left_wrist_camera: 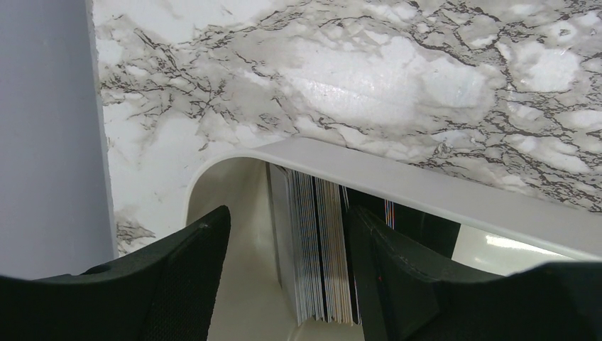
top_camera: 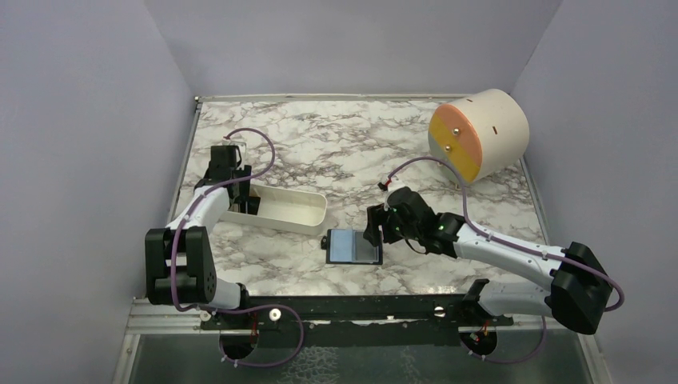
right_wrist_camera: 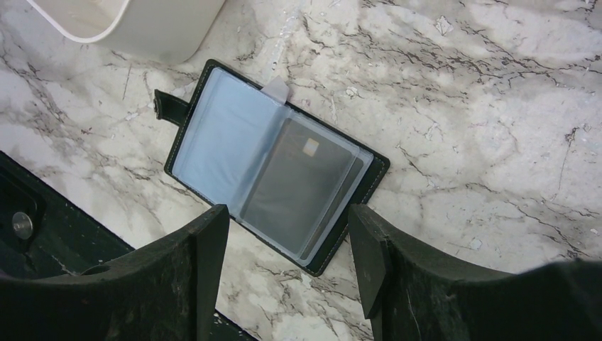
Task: Put the credit cards into the card holder
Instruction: Pick up the credit card from the storage box.
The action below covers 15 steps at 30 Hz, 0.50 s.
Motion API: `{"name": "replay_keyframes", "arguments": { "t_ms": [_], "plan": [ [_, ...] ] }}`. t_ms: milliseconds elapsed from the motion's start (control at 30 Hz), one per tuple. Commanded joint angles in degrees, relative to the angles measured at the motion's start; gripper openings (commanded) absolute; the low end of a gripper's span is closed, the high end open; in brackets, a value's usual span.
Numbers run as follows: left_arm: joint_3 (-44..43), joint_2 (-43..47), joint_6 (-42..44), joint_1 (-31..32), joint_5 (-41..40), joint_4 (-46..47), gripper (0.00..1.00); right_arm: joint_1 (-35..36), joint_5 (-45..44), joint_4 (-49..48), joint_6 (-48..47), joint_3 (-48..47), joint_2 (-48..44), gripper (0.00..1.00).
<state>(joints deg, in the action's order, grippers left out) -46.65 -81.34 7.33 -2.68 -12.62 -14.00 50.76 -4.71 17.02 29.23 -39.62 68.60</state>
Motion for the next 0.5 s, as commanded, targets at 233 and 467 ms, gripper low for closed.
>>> {"name": "replay_keyframes", "arguments": {
  "t_ms": [233,467],
  "plan": [
    [-0.22,1.82,0.31,-0.78,7.47,0.59,0.69,-0.23,-0.7,-1.9,-0.63,0.62,-1.12,0.63],
    [-0.62,-0.66,1.38,-0.78,4.91,-0.25,0.69,-0.23,0.14,-2.42,-0.46,0.45,-0.61,0.63]
  ]
}}
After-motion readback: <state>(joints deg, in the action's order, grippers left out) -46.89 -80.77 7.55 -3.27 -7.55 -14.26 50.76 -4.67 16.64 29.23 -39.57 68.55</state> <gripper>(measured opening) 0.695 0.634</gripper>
